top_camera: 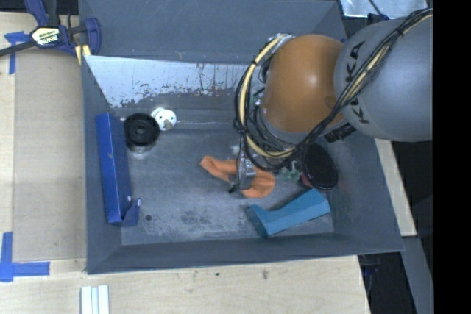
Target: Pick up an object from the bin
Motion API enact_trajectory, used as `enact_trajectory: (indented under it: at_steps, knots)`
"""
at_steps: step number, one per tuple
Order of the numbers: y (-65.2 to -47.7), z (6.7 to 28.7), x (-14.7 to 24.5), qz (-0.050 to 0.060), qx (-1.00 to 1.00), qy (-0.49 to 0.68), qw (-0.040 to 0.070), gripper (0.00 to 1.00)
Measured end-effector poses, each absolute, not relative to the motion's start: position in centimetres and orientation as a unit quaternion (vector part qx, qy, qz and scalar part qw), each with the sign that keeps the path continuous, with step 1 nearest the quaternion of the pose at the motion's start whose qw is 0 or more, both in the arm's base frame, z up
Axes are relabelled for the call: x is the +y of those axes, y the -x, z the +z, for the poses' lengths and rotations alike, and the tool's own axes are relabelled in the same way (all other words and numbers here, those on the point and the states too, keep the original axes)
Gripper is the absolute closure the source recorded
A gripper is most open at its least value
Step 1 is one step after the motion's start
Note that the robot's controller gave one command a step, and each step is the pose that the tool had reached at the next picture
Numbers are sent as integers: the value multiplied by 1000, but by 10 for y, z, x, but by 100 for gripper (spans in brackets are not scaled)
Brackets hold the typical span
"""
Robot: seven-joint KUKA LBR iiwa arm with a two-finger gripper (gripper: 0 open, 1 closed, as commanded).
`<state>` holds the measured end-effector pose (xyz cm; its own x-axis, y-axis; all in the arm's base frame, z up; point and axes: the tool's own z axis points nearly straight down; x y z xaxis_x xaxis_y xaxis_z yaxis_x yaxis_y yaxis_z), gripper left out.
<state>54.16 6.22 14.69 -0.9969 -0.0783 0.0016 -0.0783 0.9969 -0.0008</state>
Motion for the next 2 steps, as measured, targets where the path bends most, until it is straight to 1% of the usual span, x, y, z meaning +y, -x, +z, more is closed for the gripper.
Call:
enact_trajectory:
  at_steps: [1,2]
  knots:
    - [-514,187,71,0,-995,-96,0,100]
    - [-523,159,62,0,-995,-99,-7,100]
